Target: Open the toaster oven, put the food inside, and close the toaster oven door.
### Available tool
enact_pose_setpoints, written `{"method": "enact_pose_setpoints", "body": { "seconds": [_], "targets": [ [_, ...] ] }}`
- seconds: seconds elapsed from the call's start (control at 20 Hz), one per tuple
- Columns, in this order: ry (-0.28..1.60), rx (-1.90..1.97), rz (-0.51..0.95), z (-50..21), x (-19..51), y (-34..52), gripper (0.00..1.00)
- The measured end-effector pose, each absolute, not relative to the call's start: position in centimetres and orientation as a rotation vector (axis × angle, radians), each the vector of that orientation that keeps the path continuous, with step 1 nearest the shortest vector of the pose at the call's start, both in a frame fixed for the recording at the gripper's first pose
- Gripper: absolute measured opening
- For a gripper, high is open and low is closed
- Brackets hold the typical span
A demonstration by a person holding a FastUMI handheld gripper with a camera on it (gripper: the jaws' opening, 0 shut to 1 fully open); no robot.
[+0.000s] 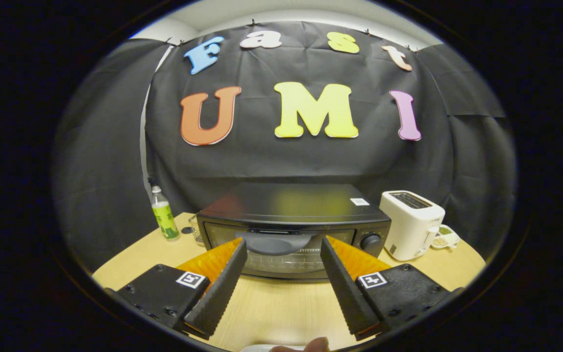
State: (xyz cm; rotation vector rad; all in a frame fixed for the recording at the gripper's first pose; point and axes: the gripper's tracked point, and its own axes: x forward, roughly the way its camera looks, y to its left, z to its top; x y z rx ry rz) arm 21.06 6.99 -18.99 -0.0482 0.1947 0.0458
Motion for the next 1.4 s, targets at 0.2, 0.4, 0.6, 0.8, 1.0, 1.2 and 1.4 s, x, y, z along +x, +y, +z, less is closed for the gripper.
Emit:
{"method": "enact_pose_setpoints", "body": {
  "seconds": [0.2, 0.4, 0.6, 0.8, 1.0, 1.2, 1.4],
  "targets": [
    [0.133, -0.032, 0.052, -15.0, 16.9, 6.5, 1.0],
    [0.089, -0.03, 0.064, -11.9, 11.8, 5.9, 1.0],
    [0.009, -0.056, 0.065, -10.4, 5.9, 5.9, 1.0],
    [0.001, -0.078, 0.119, -11.7, 1.8, 6.8, 1.0],
    [0.001, -0.061, 0.198, -12.5, -0.2, 8.1, 1.0],
    [-0.002, -0.038, 0.254, -12.1, -0.5, 8.3, 1.0],
    [0.027, 0.032, 0.274, -11.9, -0.4, 7.9, 1.0]
  ]
}}
